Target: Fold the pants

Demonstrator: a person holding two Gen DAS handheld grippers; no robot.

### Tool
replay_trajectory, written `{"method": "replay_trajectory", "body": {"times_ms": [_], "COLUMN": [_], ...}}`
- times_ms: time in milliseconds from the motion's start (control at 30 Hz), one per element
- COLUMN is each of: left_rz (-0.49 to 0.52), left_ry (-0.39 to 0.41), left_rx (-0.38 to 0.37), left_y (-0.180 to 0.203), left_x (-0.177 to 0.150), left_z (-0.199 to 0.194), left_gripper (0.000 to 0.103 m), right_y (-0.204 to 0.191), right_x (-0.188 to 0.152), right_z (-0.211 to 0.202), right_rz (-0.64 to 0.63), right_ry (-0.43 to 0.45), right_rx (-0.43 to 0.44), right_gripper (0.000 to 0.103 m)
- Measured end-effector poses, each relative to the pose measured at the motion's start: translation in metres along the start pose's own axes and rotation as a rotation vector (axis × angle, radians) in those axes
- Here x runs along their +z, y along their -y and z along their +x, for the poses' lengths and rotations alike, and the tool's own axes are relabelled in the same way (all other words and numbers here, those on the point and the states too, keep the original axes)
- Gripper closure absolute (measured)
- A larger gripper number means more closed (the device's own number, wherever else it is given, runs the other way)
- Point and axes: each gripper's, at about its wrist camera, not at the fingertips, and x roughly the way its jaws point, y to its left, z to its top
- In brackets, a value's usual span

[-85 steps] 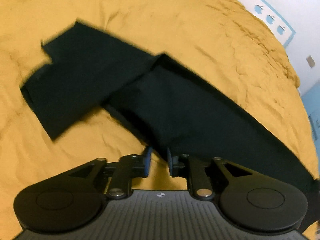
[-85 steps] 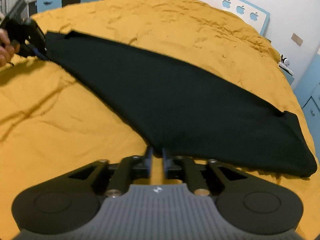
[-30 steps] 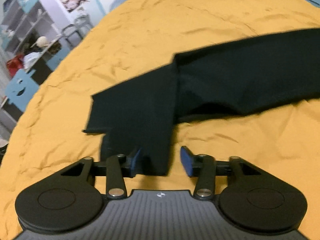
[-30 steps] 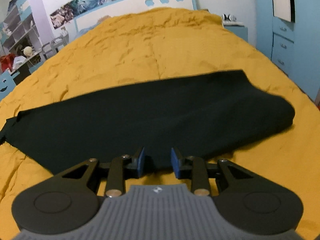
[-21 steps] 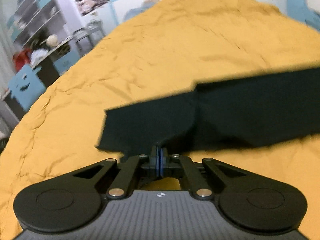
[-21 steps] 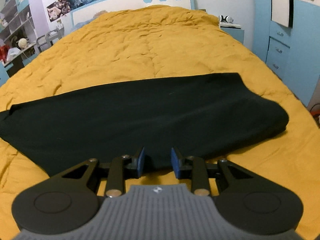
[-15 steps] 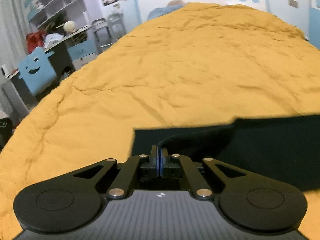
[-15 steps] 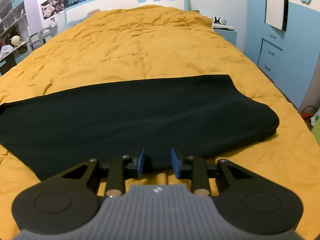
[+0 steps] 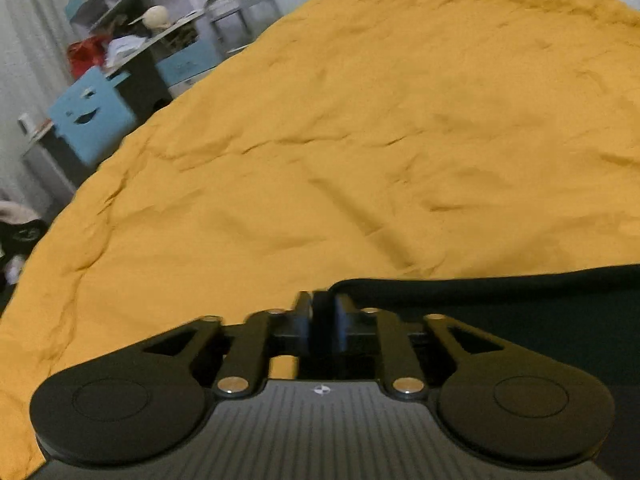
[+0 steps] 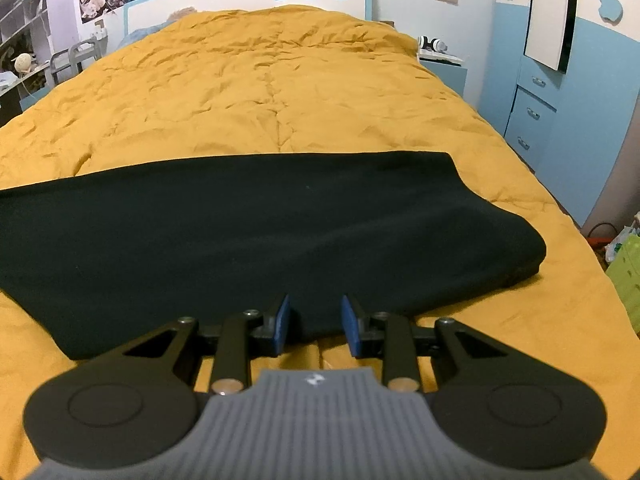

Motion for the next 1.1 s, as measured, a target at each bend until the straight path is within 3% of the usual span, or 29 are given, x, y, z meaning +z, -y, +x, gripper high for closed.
{"method": "replay_trajectory", "body": {"times_ms": [67,167,333,433,500,700,733,767,800,867,1000,1100], "left_rz": [-0.051,-0.221,-0.553,-0.741,-0.834,-1.049,-1.072,-1.080,-1.084,-1.072,-0.998,-0.959], "left_ry": [-0.001,0.012,-0.015,-0.071,-0.099,-0.064,-0.055,-0.045,-0.033,-0.011,0.074,-0.007], "left_rx": [0.036,0.006,-0.221,-0.354,-0.416,-0.448,-0.448,-0.446,-0.441,-0.440,-0.441,-0.393], "left_y": [-0.014,-0.047,-0.089,-0.098,-0.096,-0.089,-0.088,-0.089,-0.089,-0.091,-0.096,-0.093], "left_x": [-0.003,-0.010,-0.041,-0.075,-0.094,-0.122,-0.124,-0.125,-0.125,-0.122,-0.111,-0.114], "left_z": [-0.005,-0.031,-0.071,-0.074,-0.067,-0.035,-0.031,-0.028,-0.027,-0.028,-0.047,-0.032], "left_gripper": [0.072,0.062,0.056,0.049,0.049,0.050,0.050,0.058,0.076,0.100,0.100,0.100], "right_y": [0.000,-0.001,-0.011,-0.020,-0.025,-0.033,-0.034,-0.036,-0.037,-0.041,-0.045,-0.047], "right_x": [0.000,0.001,-0.001,-0.007,-0.012,-0.028,-0.030,-0.032,-0.033,-0.033,-0.031,-0.029], "right_z": [-0.002,-0.006,-0.012,-0.017,-0.021,-0.036,-0.039,-0.042,-0.045,-0.049,-0.050,-0.048], "right_rz": [0.000,0.003,0.033,0.057,0.077,0.156,0.159,0.158,0.154,0.135,0.112,0.110], "right_ry": [0.002,0.012,-0.005,-0.022,-0.032,-0.071,-0.074,-0.077,-0.076,-0.079,-0.084,-0.085], "right_rx": [-0.003,0.004,0.036,0.065,0.084,0.139,0.142,0.144,0.147,0.148,0.131,0.127], "right_gripper": [0.078,0.078,0.078,0.077,0.070,0.065,0.065,0.065,0.065,0.064,0.065,0.065]}}
